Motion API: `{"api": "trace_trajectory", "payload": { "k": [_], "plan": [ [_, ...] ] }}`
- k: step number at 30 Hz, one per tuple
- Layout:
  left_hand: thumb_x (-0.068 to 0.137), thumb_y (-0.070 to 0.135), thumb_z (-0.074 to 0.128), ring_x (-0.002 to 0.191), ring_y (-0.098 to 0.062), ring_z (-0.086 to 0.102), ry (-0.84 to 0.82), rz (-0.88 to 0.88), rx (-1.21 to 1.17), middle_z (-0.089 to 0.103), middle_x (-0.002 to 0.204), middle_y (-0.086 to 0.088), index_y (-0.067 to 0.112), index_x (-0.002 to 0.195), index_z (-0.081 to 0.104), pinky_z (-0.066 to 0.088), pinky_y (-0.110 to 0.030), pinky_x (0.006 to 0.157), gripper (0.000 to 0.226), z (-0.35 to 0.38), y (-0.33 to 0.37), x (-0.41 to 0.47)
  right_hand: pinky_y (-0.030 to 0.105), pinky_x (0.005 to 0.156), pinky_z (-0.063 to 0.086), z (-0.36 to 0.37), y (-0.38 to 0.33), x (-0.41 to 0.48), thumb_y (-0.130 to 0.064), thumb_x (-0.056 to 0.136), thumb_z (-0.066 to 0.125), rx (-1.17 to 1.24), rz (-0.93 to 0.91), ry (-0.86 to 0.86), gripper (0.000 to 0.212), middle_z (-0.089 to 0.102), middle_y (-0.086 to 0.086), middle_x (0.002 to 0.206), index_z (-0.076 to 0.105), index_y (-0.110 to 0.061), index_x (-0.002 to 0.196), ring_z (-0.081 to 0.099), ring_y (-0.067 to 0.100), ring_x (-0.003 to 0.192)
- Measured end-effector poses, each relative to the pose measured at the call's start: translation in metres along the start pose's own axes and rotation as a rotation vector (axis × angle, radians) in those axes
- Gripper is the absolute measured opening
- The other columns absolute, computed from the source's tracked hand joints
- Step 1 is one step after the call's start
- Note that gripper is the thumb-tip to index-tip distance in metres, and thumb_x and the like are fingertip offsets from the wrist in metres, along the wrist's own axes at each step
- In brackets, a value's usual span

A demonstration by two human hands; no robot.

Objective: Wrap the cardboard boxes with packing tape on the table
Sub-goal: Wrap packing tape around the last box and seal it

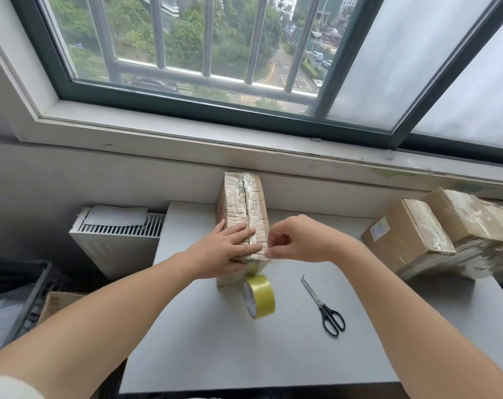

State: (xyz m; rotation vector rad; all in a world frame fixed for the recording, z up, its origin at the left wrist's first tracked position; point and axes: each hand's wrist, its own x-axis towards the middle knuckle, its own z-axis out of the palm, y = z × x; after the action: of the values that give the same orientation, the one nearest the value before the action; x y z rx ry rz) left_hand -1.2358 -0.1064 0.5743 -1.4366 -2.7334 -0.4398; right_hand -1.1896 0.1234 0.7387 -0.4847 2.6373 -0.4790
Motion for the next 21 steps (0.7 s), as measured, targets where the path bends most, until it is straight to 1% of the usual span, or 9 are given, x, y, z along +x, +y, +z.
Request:
{"api": "trace_trajectory", "payload": {
  "k": [3, 6, 8, 11, 13, 15, 16, 18, 21],
  "plan": [
    [0.097, 0.051, 0.039, 0.130, -0.028, 0.060, 0.119, -0.016, 0.197, 0.063, 0.141, -0.004, 0.038, 0.132, 0.066, 0.031, -0.081, 0.105, 0.046, 0.003, 0.011, -0.004, 0.025, 0.062, 0.042, -0.026, 0.010, -0.007, -0.050, 0.090, 0.072, -0.045, 0.043, 0.111, 0.033, 0.060, -0.008, 0.068, 0.066, -0.021, 0.077, 0.051, 0.005, 0.062],
    [0.097, 0.048, 0.034, 0.128, -0.029, 0.058, 0.117, -0.148, 0.194, 0.065, 0.135, -0.006, 0.034, 0.126, 0.069, 0.030, -0.081, 0.106, 0.048, 0.002, 0.043, 0.013, 0.028, 0.060, 0.038, -0.053, 0.014, -0.011, -0.050, 0.091, 0.071, -0.034, 0.061, 0.191, 0.038, 0.054, -0.008, 0.064, 0.062, -0.018, 0.074, 0.045, 0.007, 0.059],
    [0.094, 0.060, 0.027, 0.132, -0.029, 0.050, 0.020, -0.270, 0.111, 0.060, 0.138, -0.003, 0.035, 0.130, 0.065, 0.024, -0.072, 0.115, 0.058, -0.003, 0.063, 0.026, 0.029, 0.060, 0.037, -0.067, 0.015, -0.015, -0.051, 0.090, 0.072, -0.052, 0.063, 0.201, 0.038, 0.053, -0.009, 0.063, 0.059, -0.020, 0.071, 0.044, 0.006, 0.057],
    [0.089, 0.068, 0.022, 0.118, -0.027, 0.058, 0.071, -0.329, -0.046, 0.064, 0.123, 0.000, 0.028, 0.120, 0.071, 0.038, -0.049, 0.107, 0.070, -0.020, 0.063, 0.037, 0.025, 0.057, 0.036, -0.081, 0.016, -0.026, -0.052, 0.089, 0.072, -0.092, 0.086, 0.219, 0.039, 0.053, -0.009, 0.061, 0.059, -0.021, 0.069, 0.045, 0.005, 0.057],
    [0.091, 0.060, 0.039, 0.115, -0.027, 0.061, 0.212, -0.419, -0.237, 0.065, 0.122, -0.002, 0.020, 0.117, 0.072, 0.046, -0.046, 0.100, 0.058, -0.033, 0.044, 0.039, 0.020, 0.055, 0.035, -0.084, 0.017, -0.033, -0.052, 0.088, 0.073, -0.110, 0.093, 0.215, 0.036, 0.054, -0.009, 0.061, 0.061, -0.022, 0.070, 0.047, 0.004, 0.057],
    [0.091, 0.048, 0.063, 0.125, -0.026, 0.053, 0.370, -0.637, -0.312, 0.055, 0.132, -0.002, 0.020, 0.126, 0.066, 0.044, -0.045, 0.101, 0.046, -0.045, 0.017, 0.043, 0.023, 0.057, 0.037, -0.083, 0.019, -0.037, -0.052, 0.089, 0.072, -0.117, 0.104, 0.206, 0.036, 0.055, -0.008, 0.063, 0.063, -0.021, 0.072, 0.047, 0.006, 0.059],
    [0.089, 0.047, 0.072, 0.131, -0.026, 0.045, 0.402, -0.791, -0.357, 0.045, 0.140, -0.002, 0.021, 0.136, 0.057, 0.041, -0.046, 0.104, 0.056, -0.053, 0.005, 0.045, 0.025, 0.059, 0.037, -0.082, 0.020, -0.039, -0.052, 0.089, 0.072, -0.118, 0.109, 0.203, 0.038, 0.054, -0.008, 0.063, 0.062, -0.019, 0.073, 0.046, 0.007, 0.060],
    [0.079, 0.053, 0.082, 0.142, -0.031, 0.030, 0.393, -1.097, -0.599, 0.024, 0.156, -0.005, 0.020, 0.154, 0.031, 0.035, -0.049, 0.112, 0.097, -0.067, -0.018, 0.050, 0.024, 0.056, 0.036, -0.079, 0.024, -0.042, -0.051, 0.089, 0.071, -0.121, 0.126, 0.198, 0.040, 0.052, -0.008, 0.062, 0.060, -0.017, 0.071, 0.045, 0.007, 0.059],
    [0.067, 0.059, 0.090, 0.149, -0.040, 0.027, 0.329, -1.331, -0.957, 0.011, 0.166, -0.006, 0.020, 0.162, 0.006, 0.036, -0.062, 0.113, 0.133, -0.070, -0.039, 0.062, 0.015, 0.046, 0.035, -0.076, 0.028, -0.045, -0.048, 0.090, 0.072, -0.099, 0.164, 0.197, 0.042, 0.048, -0.009, 0.058, 0.057, -0.014, 0.070, 0.045, 0.005, 0.055]
  ]
}}
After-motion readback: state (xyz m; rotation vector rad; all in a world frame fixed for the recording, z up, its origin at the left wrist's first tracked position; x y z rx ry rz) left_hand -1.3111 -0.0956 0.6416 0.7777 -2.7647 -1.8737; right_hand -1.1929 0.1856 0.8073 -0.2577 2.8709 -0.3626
